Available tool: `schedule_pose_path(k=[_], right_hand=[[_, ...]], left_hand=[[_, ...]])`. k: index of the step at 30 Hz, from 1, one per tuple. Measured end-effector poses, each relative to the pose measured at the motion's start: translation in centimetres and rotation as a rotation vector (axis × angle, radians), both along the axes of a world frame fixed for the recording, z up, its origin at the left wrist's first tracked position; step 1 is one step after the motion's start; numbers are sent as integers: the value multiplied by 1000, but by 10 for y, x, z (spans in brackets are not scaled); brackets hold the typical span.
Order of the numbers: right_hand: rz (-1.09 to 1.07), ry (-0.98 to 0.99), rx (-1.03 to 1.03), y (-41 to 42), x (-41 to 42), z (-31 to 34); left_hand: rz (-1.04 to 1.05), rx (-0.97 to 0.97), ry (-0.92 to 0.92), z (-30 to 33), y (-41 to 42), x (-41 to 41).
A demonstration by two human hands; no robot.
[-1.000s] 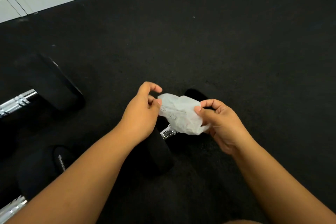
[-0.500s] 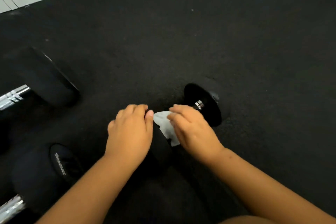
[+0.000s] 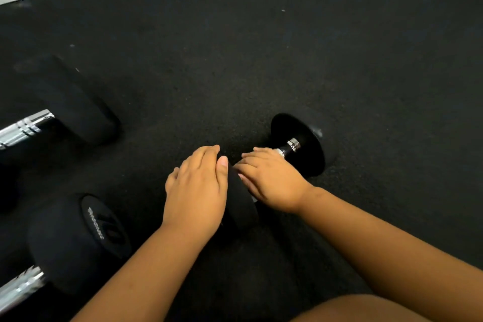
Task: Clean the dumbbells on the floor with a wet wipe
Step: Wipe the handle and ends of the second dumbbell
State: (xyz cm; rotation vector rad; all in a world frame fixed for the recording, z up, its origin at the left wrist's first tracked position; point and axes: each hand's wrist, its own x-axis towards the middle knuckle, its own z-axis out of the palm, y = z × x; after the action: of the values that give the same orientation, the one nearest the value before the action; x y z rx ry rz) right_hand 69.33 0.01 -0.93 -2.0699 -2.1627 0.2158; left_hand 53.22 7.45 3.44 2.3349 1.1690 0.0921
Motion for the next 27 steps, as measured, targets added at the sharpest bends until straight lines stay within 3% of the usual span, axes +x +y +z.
schedule_pose_path(k=[4,7,11,14,17,22,25,27], right_hand=[[-84,-140,-3,10,19,-2],[-214,-113,21,17,16,-1],[-4,-151,16,4,2,-8],[-64,-182,36,8,22,-5],[-214,-150,94,6,5,-11],[-34,-185,40,-3,9,-13],[-181,-144,-32,2,15,-5],[-205,-38,29,-2,12,-3]], left_hand=[[-12,-27,12,0,10,1],[12,-84,6,-1,16,3],[10,-95,1,0,17,2],[3,-73,8,0,15,3],[16,-78,7,0,13,3],[6,-65,-2,0,11,2],[2,-64,-6,0,9,1],[8,-61,-10,0,10,1]])
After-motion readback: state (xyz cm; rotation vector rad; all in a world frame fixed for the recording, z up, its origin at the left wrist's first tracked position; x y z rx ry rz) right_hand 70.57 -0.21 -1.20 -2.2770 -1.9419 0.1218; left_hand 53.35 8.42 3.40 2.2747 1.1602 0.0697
